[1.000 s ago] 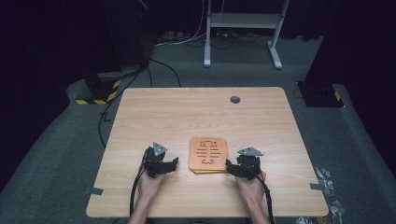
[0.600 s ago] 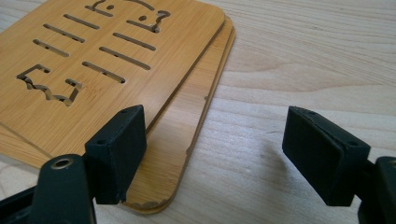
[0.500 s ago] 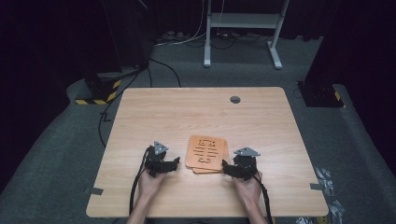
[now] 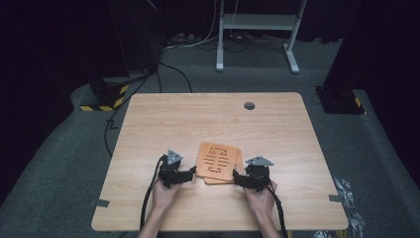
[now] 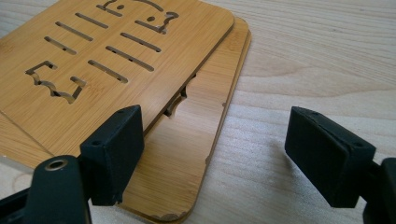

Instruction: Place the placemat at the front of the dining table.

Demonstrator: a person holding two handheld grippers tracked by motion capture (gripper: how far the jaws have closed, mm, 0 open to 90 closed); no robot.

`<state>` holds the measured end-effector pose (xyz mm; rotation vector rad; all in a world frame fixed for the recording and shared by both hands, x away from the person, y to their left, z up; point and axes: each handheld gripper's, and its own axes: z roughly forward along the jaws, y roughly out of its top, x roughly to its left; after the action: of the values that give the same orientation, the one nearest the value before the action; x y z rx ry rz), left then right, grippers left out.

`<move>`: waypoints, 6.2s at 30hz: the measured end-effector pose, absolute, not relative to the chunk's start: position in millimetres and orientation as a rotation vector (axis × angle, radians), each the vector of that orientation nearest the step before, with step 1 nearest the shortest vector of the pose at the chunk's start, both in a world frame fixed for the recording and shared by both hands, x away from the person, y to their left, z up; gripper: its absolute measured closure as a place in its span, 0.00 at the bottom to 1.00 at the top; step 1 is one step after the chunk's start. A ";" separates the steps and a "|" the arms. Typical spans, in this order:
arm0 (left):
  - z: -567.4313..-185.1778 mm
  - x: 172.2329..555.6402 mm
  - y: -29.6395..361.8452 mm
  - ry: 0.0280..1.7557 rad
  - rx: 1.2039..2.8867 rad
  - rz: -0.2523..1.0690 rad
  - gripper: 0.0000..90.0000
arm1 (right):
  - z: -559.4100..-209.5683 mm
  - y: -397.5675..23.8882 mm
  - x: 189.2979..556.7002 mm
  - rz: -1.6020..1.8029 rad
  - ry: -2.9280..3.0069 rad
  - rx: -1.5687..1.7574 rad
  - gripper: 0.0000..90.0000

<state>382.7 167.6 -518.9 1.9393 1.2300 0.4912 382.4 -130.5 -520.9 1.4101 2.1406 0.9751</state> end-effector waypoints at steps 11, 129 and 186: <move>-515.8 389.1 150.4 1.219 2.013 0.516 0.27 | -520.9 -130.6 382.8 0.982 2.152 1.420 0.22; -524.9 383.0 155.5 1.121 1.978 0.517 0.39 | -482.5 -104.4 388.1 1.311 2.230 1.315 0.38; -526.8 380.3 150.5 1.161 2.050 0.652 0.28 | -483.7 -73.7 402.3 1.373 2.386 1.263 0.76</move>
<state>380.3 150.5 -526.8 2.0501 1.1606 0.6523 402.3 -73.7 -483.7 1.2625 2.3862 1.3734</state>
